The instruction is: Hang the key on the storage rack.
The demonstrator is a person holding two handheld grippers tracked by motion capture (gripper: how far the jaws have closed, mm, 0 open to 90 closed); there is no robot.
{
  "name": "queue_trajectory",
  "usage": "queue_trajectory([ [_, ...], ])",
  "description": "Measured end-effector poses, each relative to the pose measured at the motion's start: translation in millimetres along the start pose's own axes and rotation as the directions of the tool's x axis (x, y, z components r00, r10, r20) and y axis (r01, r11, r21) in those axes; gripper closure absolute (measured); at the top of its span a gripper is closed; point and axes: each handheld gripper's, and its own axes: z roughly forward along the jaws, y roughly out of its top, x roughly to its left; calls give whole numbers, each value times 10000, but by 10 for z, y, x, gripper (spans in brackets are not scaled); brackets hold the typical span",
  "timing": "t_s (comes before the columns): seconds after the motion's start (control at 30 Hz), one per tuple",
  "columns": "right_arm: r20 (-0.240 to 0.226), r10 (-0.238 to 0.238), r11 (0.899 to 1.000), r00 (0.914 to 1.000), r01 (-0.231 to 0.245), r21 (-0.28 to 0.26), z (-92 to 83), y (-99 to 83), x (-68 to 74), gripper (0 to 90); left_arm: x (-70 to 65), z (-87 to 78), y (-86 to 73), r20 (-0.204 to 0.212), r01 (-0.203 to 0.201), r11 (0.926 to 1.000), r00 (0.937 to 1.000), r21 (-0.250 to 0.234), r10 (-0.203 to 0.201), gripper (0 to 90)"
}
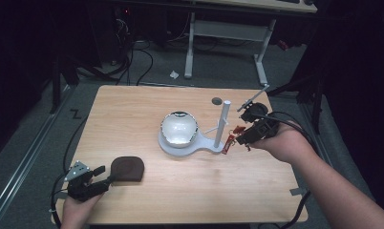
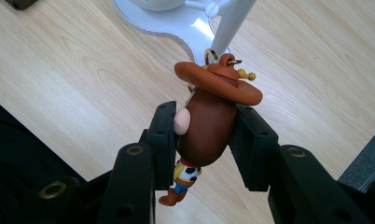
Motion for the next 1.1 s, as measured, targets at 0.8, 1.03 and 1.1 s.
queue_trajectory([
  [0.8, 203, -474, 9985, 9987, 479, -267, -94, 234, 61, 630, 9, -5, 2, 9, 19, 10000, 10000, -14, -19, 356],
  [1.03, 281, -306, 9989, 9991, 315, -342, -56, 267, -43, 630, 11, -5, -1, 12, 30, 10000, 10000, -7, -30, 356],
  [1.1, 284, -135, 9994, 9995, 143, -303, -52, 263, -45, 630, 12, -6, -1, 6, 35, 10000, 10000, -14, -35, 356],
])
